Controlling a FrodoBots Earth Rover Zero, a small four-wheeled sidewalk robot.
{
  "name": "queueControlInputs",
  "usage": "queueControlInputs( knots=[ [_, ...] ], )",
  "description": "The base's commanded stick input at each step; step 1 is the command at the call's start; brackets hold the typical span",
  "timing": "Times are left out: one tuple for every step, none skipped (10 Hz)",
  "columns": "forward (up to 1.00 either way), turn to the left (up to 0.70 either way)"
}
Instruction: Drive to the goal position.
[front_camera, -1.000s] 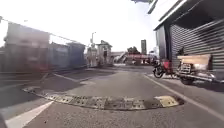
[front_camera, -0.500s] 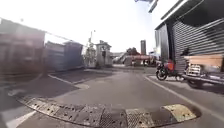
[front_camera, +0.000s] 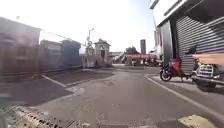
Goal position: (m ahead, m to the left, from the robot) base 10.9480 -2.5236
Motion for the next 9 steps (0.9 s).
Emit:
queueControlInputs(
  knots=[
    [0.7,0.0],
    [0.7,0.0],
    [0.7,0.0],
    [0.7,0.0],
    [0.7,0.0],
    [0.7,0.0],
    [0.7,0.0],
    [0.7,0.0],
    [0.7,0.0]
  ],
)
